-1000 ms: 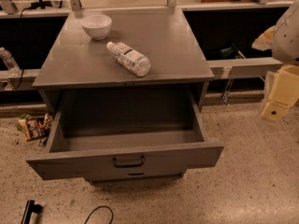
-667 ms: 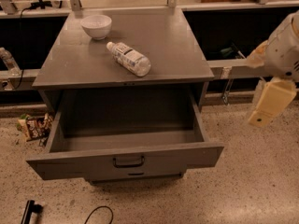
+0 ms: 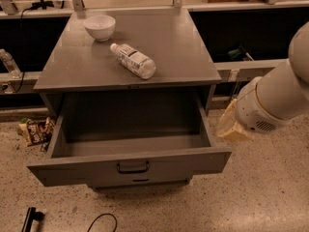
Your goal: Close top drawer
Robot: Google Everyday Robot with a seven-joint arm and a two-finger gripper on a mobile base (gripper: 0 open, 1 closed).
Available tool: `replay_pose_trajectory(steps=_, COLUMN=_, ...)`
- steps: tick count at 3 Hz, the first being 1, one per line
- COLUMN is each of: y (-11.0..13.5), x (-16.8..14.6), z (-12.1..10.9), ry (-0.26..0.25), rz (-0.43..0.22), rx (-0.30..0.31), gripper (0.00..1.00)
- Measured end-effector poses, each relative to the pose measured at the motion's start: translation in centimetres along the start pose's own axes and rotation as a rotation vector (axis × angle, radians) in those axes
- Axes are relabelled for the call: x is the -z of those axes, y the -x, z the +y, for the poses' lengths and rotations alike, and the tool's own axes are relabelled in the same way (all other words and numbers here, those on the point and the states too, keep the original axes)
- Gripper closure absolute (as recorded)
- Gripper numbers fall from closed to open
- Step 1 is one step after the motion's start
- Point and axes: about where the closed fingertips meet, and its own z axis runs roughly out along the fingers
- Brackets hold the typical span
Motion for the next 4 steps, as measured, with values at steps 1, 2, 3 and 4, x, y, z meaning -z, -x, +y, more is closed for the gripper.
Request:
replay_pose_trajectory(steps=1, y=0.1, x=0.4, z=-0.4, ry=-0.013, rz=0.0, rx=-0.001, gripper=0.95)
replay_pose_trajectory(steps=2, y=0.1, x=0.4, z=-0.2, ry=-0.008, rz=-0.001, rx=0.002, gripper=1.0)
replay_pose_trajectory(steps=3, y=0.2, x=-1.8, z=1.3, ry=0.024, rz=-0.053, rx=0.037, gripper=1.0)
replay_pose_trajectory(steps=4, y=-0.1, x=-3.9, z=2.9, ry=0.06, rz=-0.075, rx=0.075, gripper=1.0)
